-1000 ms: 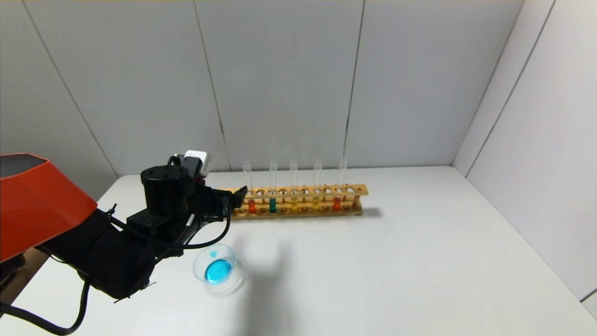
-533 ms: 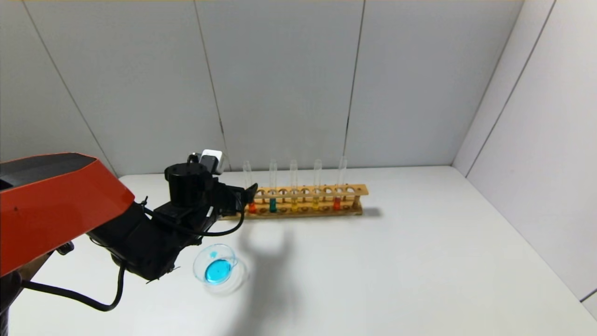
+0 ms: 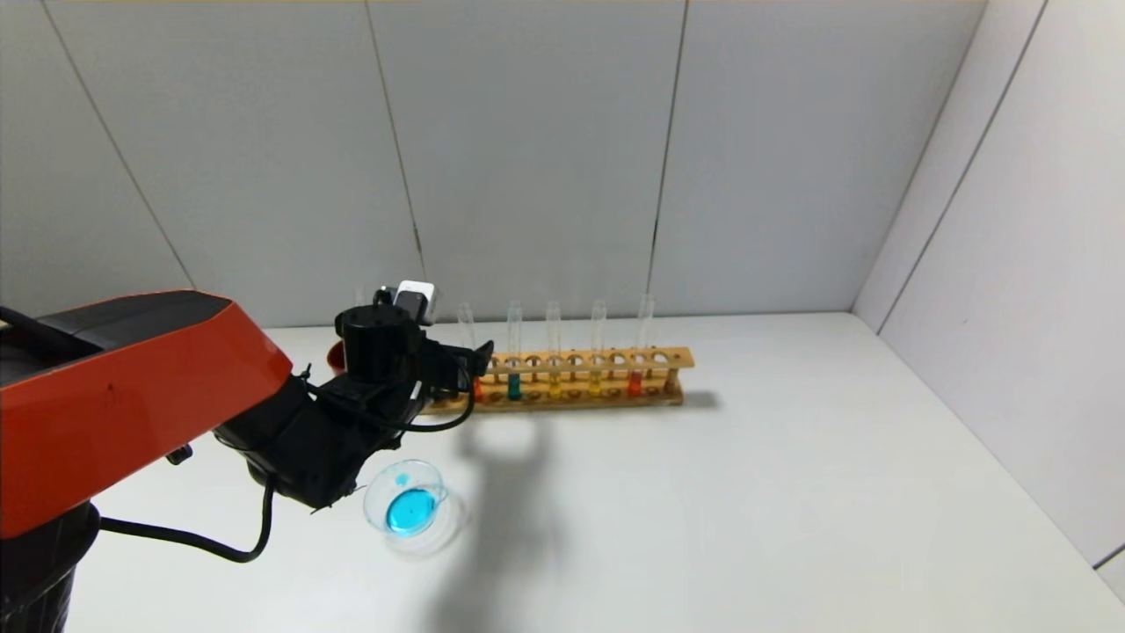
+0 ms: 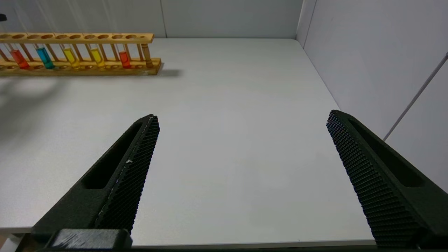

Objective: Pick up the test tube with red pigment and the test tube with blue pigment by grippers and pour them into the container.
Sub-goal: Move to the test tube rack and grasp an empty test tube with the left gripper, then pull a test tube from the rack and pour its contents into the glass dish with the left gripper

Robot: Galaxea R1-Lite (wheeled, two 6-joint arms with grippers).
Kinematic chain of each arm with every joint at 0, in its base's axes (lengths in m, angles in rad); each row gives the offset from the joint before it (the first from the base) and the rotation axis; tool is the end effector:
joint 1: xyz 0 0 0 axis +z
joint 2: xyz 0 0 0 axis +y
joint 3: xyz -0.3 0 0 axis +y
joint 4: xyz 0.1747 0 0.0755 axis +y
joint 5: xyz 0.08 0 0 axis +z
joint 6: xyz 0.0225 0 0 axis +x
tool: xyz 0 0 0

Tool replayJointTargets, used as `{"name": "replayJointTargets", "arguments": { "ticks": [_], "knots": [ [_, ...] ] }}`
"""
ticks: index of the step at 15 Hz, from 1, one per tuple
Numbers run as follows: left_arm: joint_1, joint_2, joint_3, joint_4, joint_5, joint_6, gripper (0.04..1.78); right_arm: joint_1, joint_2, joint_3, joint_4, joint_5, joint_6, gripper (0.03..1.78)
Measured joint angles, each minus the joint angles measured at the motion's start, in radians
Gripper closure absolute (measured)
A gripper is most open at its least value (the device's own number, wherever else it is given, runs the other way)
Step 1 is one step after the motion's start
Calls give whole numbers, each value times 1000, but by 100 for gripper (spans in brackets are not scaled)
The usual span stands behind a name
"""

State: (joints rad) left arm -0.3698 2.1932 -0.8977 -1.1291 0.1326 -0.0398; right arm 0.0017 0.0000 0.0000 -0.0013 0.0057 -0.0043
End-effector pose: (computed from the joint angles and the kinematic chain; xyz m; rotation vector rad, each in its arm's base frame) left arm 0.3702 -0.1403 0.0792 0.0019 0.1662 -0.2334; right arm -0.0228 0.0001 0.0756 -0.0043 -0.0013 0.0074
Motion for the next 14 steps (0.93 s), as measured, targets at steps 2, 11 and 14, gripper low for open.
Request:
{"name": "replayJointTargets", "arguments": {
  "ticks": [2, 11, 14],
  "knots": [
    [0, 12, -10, -1, 0, 1, 40, 0, 0, 0, 0, 0, 0, 6],
    [-13, 45, -34, -6, -26, 5, 152, 0, 0, 0, 0, 0, 0, 6],
    [-13, 41, -33, -9, -22, 9, 152, 0, 0, 0, 0, 0, 0, 6]
  ]
}}
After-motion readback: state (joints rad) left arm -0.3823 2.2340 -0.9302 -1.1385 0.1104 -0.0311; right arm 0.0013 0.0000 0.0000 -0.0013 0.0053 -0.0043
